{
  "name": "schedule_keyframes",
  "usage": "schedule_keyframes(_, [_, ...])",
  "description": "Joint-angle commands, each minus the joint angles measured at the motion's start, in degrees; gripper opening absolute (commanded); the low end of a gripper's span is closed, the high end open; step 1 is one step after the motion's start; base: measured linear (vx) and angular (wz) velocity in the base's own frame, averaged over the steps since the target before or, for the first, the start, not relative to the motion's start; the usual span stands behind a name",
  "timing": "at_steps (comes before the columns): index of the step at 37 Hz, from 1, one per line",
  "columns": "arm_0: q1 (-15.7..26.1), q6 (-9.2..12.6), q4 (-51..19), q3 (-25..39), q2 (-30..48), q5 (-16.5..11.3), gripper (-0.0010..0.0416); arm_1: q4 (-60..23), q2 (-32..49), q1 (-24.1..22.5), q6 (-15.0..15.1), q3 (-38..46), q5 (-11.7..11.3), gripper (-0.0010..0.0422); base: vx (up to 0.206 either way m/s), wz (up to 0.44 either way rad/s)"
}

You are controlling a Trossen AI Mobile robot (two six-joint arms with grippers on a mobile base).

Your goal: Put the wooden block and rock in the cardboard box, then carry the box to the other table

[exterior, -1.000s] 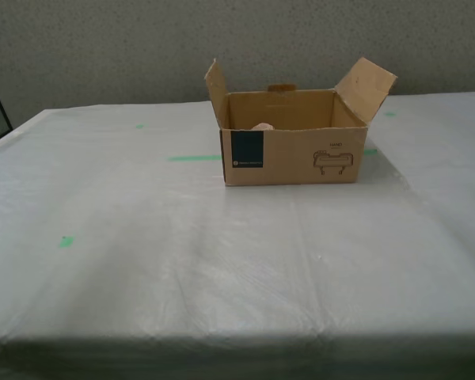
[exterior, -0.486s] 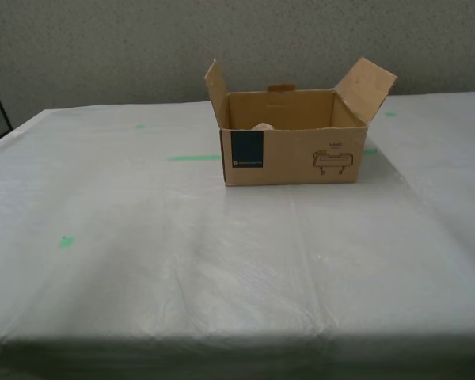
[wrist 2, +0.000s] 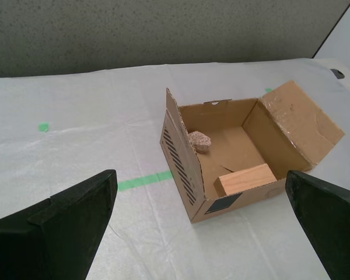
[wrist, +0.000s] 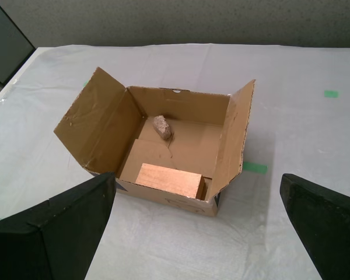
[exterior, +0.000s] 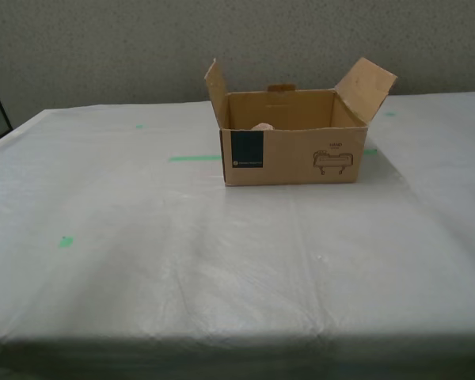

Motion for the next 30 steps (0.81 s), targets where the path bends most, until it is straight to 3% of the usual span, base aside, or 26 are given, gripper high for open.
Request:
schedule_keyframes(1, [0.00,0.00,-0.02,0.02,0.00,0.09,0.0394,0.04,-0.02,0.00,0.04,0.07,-0.09,0.0396,0.000,0.000])
schedule_keyframes(30, [0.00,0.00,-0.02,0.02,0.00,0.09,0.0394,0.04,-0.02,0.00,0.04,0.09,-0.09,0.0396,0.000,0.000])
